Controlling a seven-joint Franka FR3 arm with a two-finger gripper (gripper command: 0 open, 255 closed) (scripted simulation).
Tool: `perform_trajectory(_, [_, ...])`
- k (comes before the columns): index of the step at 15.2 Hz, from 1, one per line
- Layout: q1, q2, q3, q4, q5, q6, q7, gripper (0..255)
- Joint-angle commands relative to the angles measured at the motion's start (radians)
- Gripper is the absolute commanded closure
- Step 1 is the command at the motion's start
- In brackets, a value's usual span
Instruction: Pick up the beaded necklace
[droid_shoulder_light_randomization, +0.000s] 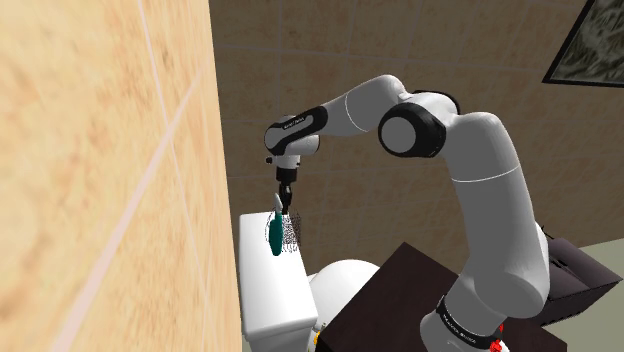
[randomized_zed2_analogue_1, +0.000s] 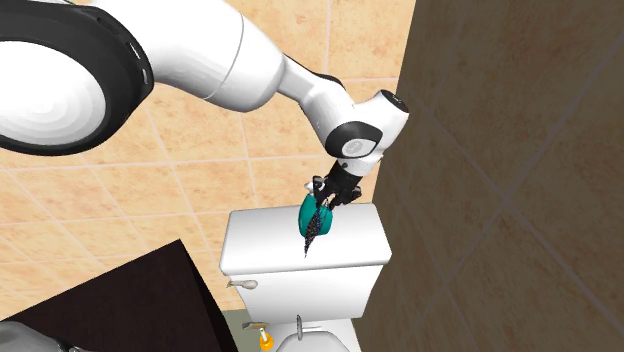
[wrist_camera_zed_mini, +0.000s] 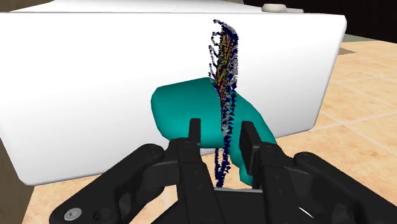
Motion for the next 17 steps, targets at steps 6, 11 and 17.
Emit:
perform_trajectory(6, [0.0, 0.0, 0.0, -0.001, 0.0, 0.001, -0.001, 255])
perform_trajectory(11, [0.001, -0.024, -0.003, 0.004, -0.005, -0.027, 0.008, 255])
perform_trajectory(17, [0.002, -0.067, -0.007, 0.019, -0.015, -0.082, 0.025, 255])
